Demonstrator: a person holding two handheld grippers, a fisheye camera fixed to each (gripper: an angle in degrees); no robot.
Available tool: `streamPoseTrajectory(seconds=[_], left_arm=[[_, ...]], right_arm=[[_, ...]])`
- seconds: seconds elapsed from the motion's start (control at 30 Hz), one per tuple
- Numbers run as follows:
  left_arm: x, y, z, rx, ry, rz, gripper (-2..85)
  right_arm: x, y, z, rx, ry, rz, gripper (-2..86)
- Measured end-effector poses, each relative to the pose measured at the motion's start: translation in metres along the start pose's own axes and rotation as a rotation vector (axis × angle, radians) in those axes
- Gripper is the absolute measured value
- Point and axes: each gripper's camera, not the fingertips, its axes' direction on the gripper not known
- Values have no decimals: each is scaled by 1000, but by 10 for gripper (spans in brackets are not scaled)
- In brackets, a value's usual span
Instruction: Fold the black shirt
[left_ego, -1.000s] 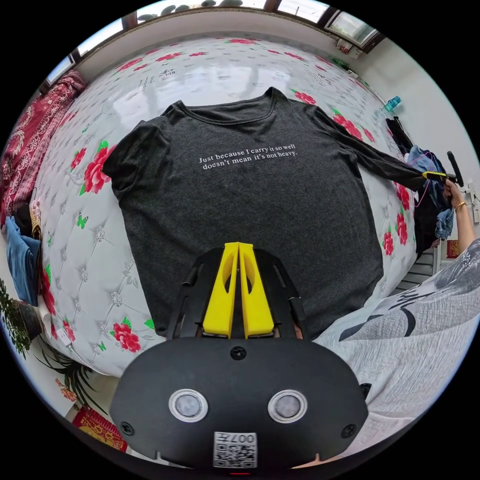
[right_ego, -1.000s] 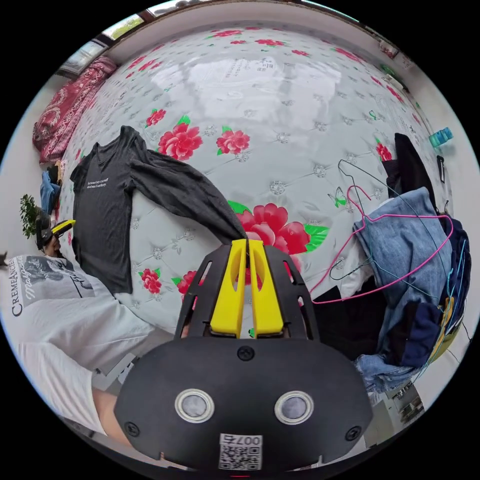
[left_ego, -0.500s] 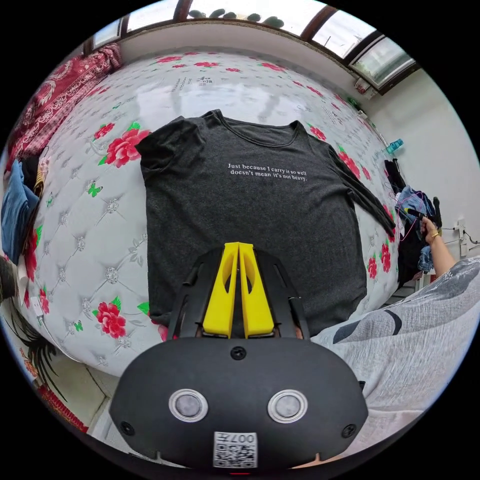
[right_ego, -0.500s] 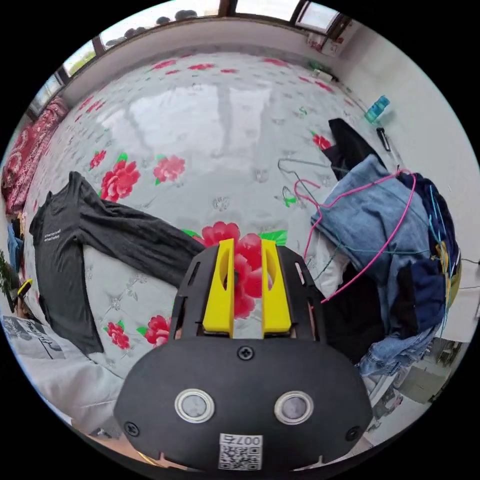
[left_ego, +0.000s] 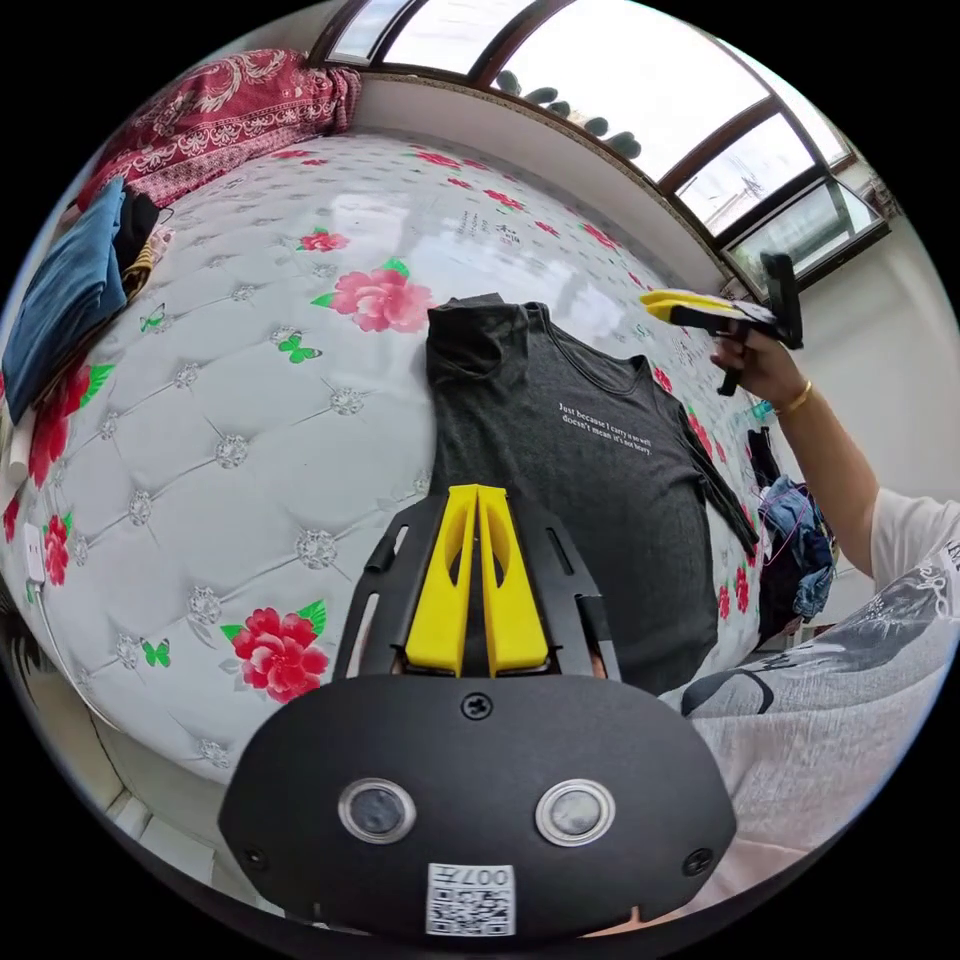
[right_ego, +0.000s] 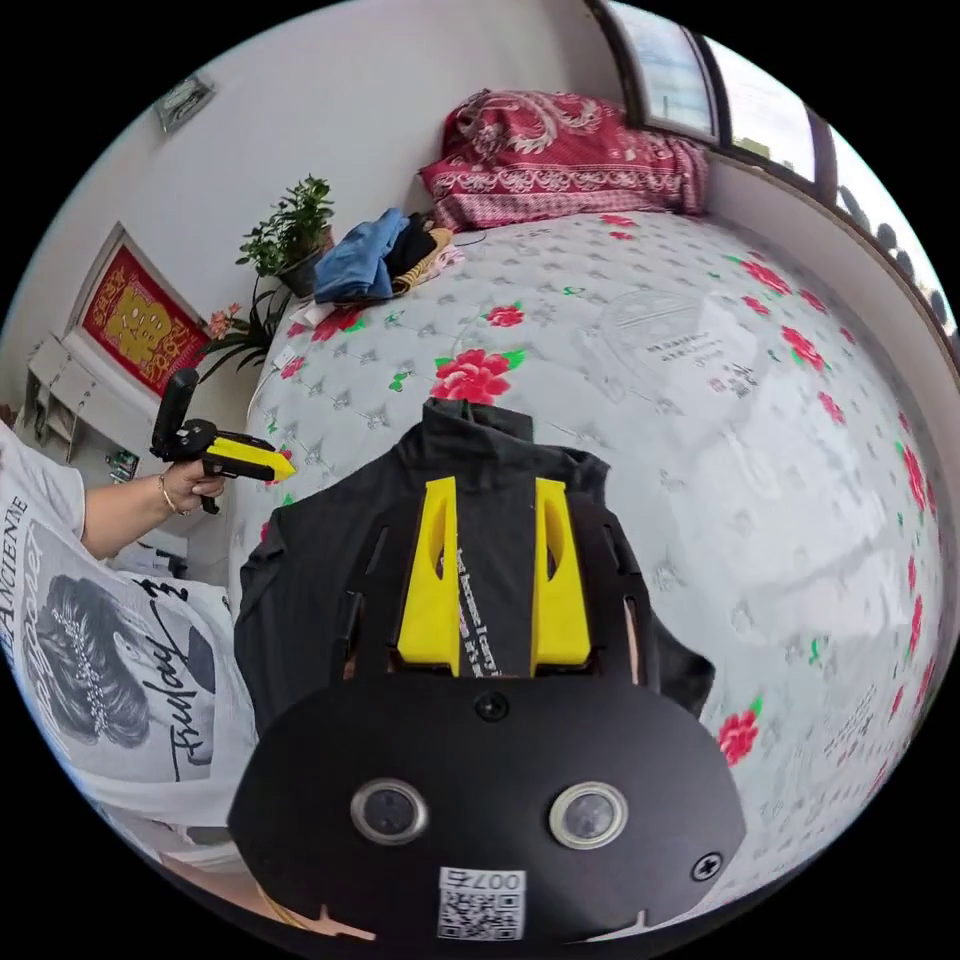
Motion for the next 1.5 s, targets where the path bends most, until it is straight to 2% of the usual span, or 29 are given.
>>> streamPoseTrajectory(seconds=[0.13,0.2,0.3,0.4,0.53,0.6,0.7,0.73,0.8,0.9,1.0,1.2,1.43,1.5], left_arm=[[-27,0,-17,3,-22,42,-10],[-45,5,-27,3,-22,62,-10],[-67,15,-38,-1,-30,61,-10],[-89,26,-49,14,-19,31,-10],[-110,37,-67,40,-6,-17,-10],[-120,43,-78,53,-2,-32,-10],[-128,51,-89,69,-3,-49,-10],[-129,52,-91,70,-1,-51,-10],[-133,57,-96,71,4,-59,-10],[-135,63,-100,76,20,-62,-10],[-138,65,-102,71,22,-64,-10],[-144,63,-103,55,33,-62,-10],[-147,62,-106,30,-8,-38,-10],[-152,62,-106,18,-32,-37,-10]], right_arm=[[6,-102,68,-169,18,-23,84],[14,-145,113,-321,14,-12,72],[13,-180,158,-504,43,-35,39],[-10,-219,175,-618,-30,-131,9],[-72,-285,136,-452,-63,-369,1],[-121,-313,92,-251,-51,-588,1],[-163,-318,68,-113,16,-811,5],[-167,-318,67,-86,23,-820,6],[-166,-326,81,-155,-11,-768,21],[-149,-331,112,-256,71,-634,40],[-135,-340,142,-307,70,-510,60],[-151,-394,206,-276,83,-458,81],[-157,-459,294,-273,108,-341,46],[-158,-468,320,-368,-12,-311,19]])
